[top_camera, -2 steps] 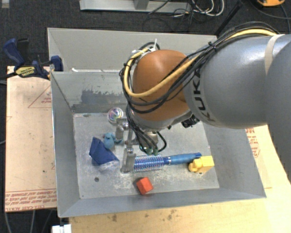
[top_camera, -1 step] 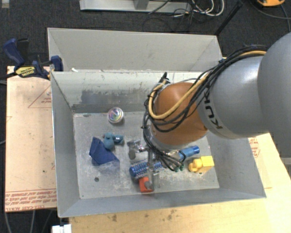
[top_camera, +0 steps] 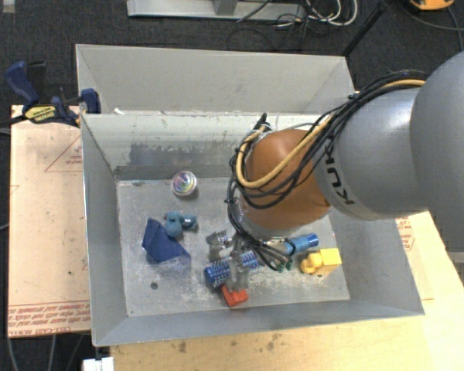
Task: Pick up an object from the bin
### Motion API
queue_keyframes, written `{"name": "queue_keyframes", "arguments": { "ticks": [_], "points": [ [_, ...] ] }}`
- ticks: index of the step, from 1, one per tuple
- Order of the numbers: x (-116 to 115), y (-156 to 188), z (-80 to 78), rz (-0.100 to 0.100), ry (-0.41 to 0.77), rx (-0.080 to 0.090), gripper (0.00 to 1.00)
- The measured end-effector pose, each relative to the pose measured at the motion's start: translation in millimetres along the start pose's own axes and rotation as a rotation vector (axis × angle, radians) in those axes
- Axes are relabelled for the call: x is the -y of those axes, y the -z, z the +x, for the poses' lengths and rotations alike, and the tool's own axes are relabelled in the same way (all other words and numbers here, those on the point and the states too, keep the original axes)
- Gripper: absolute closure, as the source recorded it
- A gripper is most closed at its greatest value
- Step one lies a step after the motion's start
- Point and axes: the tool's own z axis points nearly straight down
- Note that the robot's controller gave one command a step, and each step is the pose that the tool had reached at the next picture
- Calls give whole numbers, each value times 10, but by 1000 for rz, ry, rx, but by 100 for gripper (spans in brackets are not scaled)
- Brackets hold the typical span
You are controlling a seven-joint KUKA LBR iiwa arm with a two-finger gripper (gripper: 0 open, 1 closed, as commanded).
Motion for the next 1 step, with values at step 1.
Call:
{"name": "queue_keyframes", "arguments": {
  "ticks": [1],
  "points": [
    [415,967,-79,4,-31,8,100]
  ]
}}
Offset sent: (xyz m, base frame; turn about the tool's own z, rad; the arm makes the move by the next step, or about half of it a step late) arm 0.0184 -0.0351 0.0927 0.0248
